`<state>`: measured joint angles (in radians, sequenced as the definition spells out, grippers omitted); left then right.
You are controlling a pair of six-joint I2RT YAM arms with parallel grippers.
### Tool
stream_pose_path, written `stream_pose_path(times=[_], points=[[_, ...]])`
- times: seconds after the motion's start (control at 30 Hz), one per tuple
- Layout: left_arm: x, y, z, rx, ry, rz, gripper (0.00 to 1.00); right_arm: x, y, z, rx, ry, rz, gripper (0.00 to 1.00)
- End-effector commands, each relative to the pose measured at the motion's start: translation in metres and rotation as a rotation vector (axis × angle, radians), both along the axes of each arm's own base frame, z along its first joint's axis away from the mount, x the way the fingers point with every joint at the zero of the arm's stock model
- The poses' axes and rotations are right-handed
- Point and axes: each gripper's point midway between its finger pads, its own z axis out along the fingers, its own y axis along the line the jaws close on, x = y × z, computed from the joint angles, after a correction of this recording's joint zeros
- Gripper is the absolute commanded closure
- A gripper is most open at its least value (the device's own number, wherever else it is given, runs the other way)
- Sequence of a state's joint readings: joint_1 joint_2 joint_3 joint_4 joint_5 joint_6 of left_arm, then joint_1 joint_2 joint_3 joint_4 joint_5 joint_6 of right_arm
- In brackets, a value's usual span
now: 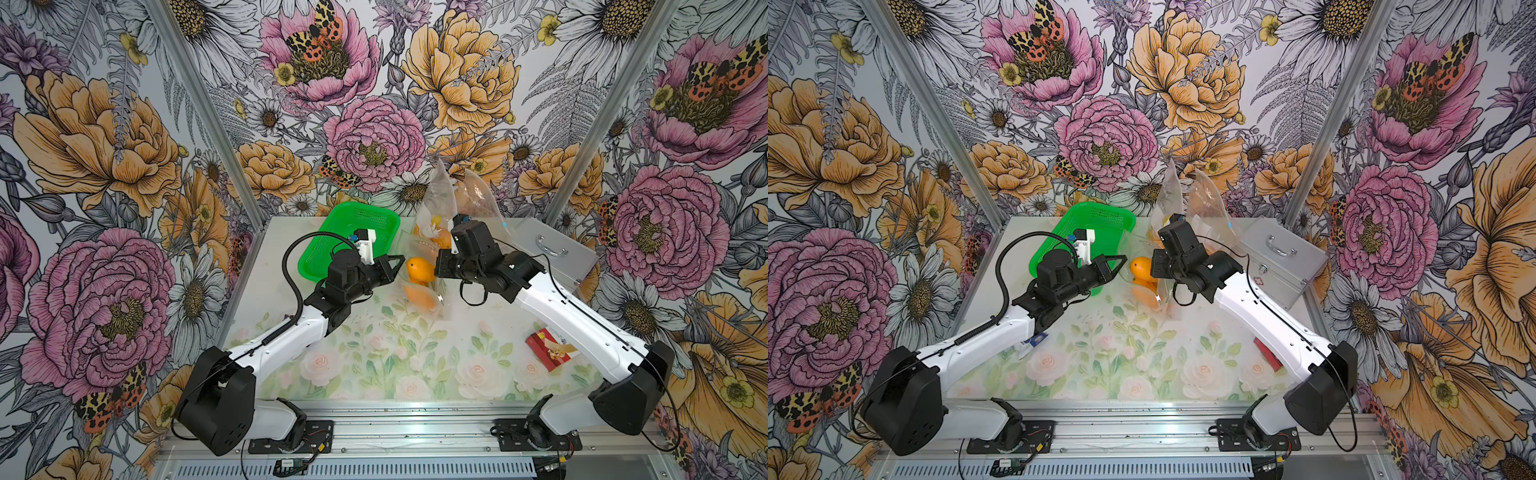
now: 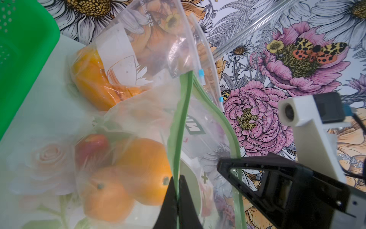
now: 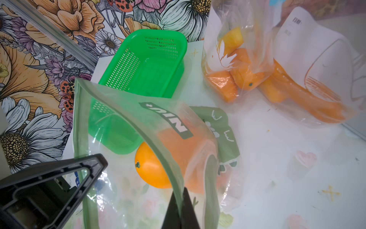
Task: Place the mango in a zip-top bag and seal the zipper
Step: Adjust the zipper food storage bag at the center of the board.
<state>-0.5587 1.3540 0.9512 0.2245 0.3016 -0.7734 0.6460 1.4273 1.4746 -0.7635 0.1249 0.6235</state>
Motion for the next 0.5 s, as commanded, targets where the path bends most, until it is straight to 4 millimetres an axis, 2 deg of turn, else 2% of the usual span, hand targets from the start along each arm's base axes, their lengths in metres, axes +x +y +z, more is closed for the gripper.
stream_pose_path(times=[0.0, 0.1, 0.2, 0.37, 0.47], points=[[-0.014, -0.009, 0.052, 0.031, -0.123, -0.098, 1.00, -0.009, -0.018, 0.023, -0.045, -0.048, 0.008, 1.00], [-0.011, -0.013, 0.070, 0.064, -0.148, -0.129, 1.00, -0.017, -0.020, 0.038, -0.018, -0.068, 0.021, 1.00], [-0.005, -0.016, 0.070, 0.078, -0.126, -0.162, 1.00, -0.024, -0.017, 0.043, 0.033, -0.058, 0.022, 1.00], [0.009, -0.024, 0.048, 0.087, -0.049, -0.242, 1.00, -0.031, -0.001, 0.032, 0.069, -0.006, 0.046, 1.00], [0.014, -0.033, 0.029, 0.093, -0.006, -0.289, 1.00, -0.028, 0.012, 0.024, 0.071, 0.021, 0.076, 0.95]])
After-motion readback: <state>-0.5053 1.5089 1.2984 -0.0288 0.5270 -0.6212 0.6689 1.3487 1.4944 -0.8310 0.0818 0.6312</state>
